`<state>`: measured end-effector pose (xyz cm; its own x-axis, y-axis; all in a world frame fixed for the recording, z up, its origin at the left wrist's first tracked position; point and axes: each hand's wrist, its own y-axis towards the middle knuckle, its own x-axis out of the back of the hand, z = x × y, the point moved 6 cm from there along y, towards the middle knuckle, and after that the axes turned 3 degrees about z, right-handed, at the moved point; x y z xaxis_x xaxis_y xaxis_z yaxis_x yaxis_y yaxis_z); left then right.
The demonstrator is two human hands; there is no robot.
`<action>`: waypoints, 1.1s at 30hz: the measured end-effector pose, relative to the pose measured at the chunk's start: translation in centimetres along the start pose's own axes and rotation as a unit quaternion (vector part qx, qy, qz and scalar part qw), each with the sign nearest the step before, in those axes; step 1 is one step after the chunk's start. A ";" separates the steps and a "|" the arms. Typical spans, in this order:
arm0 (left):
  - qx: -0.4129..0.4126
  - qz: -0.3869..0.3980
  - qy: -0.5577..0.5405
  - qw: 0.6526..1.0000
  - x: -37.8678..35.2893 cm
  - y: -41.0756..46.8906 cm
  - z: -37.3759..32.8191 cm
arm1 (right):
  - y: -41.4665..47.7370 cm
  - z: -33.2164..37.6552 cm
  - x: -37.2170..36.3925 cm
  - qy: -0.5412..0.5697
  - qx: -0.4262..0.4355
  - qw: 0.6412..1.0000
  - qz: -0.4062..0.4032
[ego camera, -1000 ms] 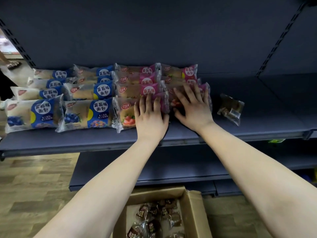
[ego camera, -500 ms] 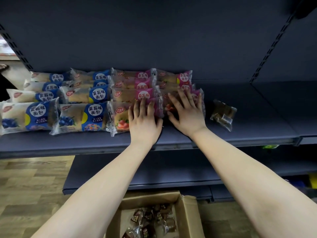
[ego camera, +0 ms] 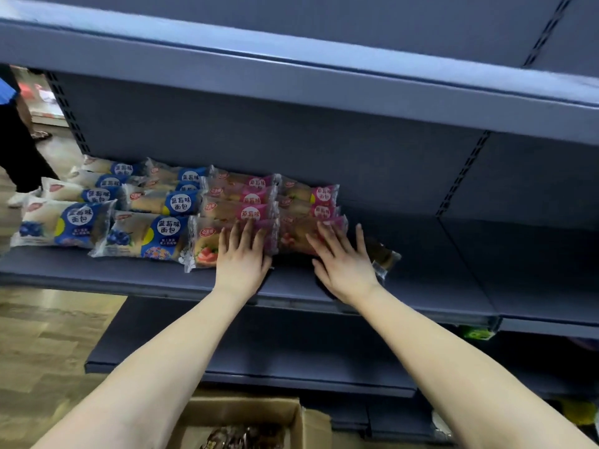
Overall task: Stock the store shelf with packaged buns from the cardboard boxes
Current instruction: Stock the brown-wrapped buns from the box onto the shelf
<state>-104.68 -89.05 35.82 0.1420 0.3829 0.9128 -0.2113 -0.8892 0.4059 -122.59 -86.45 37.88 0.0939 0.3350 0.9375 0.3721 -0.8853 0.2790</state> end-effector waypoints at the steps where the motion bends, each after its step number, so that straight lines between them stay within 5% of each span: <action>1: -0.021 -0.013 0.010 1.000 0.4 0.1 -0.8 | -0.4 -1.4 0.4 -0.010 0.002 1.000 -0.002; 8: -0.102 -0.027 -0.029 0.994 3.1 2.4 -9.1 | -2.6 -10.2 3.3 0.011 -0.133 0.991 0.022; 15: -0.159 0.028 -0.135 0.978 2.4 2.5 -18.6 | -5.2 -13.5 2.8 0.000 -0.076 0.997 0.022; 21: -0.063 0.250 -0.136 0.957 -2.5 2.6 -21.6 | -7.0 -16.1 1.2 0.050 -0.084 0.994 0.042; 27: 0.002 0.233 -0.221 0.947 -2.1 3.2 -21.9 | -8.4 -16.7 -1.0 0.065 0.001 0.995 0.071; 30: 0.090 0.194 -0.403 0.890 -0.3 3.5 -20.7 | -8.0 -16.7 -1.0 0.081 0.013 0.995 0.064; 33: 0.196 0.214 -0.581 0.760 -0.1 3.4 -19.6 | -7.4 -15.9 -0.4 0.087 0.047 0.994 0.043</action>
<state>-124.35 -87.16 37.99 0.9483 -0.2393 0.2085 -0.2059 -0.9637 -0.1699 -140.08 -85.14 38.75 -0.0288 0.1922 0.9809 0.4548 -0.8714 0.1841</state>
